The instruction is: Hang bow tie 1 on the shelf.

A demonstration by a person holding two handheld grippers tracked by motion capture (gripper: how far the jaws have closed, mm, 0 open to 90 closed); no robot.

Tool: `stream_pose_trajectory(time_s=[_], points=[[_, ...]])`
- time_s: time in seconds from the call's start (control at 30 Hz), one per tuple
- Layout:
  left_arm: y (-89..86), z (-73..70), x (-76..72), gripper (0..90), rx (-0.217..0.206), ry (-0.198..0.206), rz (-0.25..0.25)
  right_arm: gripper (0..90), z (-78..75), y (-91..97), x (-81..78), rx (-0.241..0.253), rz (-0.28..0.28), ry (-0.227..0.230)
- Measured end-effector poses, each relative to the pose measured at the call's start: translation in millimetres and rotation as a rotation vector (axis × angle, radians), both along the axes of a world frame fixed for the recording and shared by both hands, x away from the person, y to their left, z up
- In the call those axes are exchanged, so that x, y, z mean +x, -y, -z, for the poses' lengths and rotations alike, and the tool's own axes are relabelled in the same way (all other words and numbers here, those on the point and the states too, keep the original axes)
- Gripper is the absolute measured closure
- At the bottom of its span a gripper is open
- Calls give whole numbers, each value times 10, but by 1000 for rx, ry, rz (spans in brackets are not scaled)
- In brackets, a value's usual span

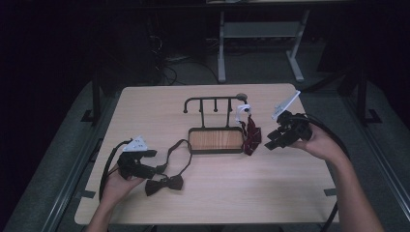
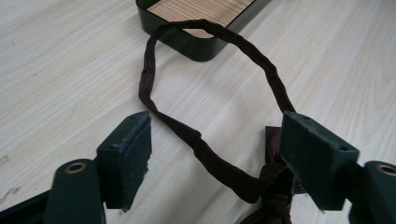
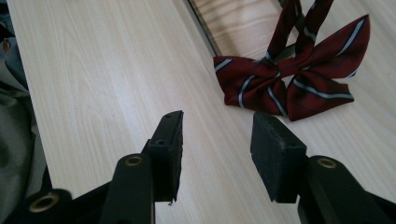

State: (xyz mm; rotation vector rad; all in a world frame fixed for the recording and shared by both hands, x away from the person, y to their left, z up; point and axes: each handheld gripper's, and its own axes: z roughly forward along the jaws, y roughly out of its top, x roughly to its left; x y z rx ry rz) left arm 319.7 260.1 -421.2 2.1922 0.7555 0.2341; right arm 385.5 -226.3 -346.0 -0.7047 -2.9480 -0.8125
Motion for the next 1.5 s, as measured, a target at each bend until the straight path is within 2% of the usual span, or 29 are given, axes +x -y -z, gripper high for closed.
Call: stream_pose_trajectory(time_s=[0.3, 0.5, 0.6, 0.73, 0.93, 1.0, 1.13, 1.17, 1.33, 1.4, 1.43, 1.5], points=[[8, 5, 8, 268, 1, 1, 0, 513, 134, 108, -108, 33, 15, 2], [10, 11, 13, 271, -1, -7, -5, 500, 242, 144, -168, 30, 26, -13], [17, 5, 7, 300, 1, -4, -2, 498, 289, 162, -202, 27, 24, -14], [15, -3, 15, 301, 14, -3, 1, 497, 324, 181, -263, 30, 28, -16], [21, -1, 43, 303, 6, -11, -12, 495, 386, 216, -346, 34, 26, -10], [35, -10, 49, 301, 5, -10, -13, 490, 415, 224, -380, 32, 35, -20], [59, -32, 95, 303, 27, -9, -4, 491, 480, 228, -429, 26, 32, -28], [75, -37, 99, 303, 19, -14, -13, 490, 500, 235, -429, 30, 23, -20], [124, -102, 158, 321, 35, -8, -8, 484, 545, 235, -482, 21, 35, -32], [152, -116, 174, 330, 38, -8, -17, 483, 566, 233, -501, 18, 26, -16], [167, -119, 180, 341, 43, -13, -19, 483, 567, 228, -524, 21, 36, -29], [198, -116, 186, 349, 47, -20, -9, 483, 593, 229, -551, 25, 28, -20]])
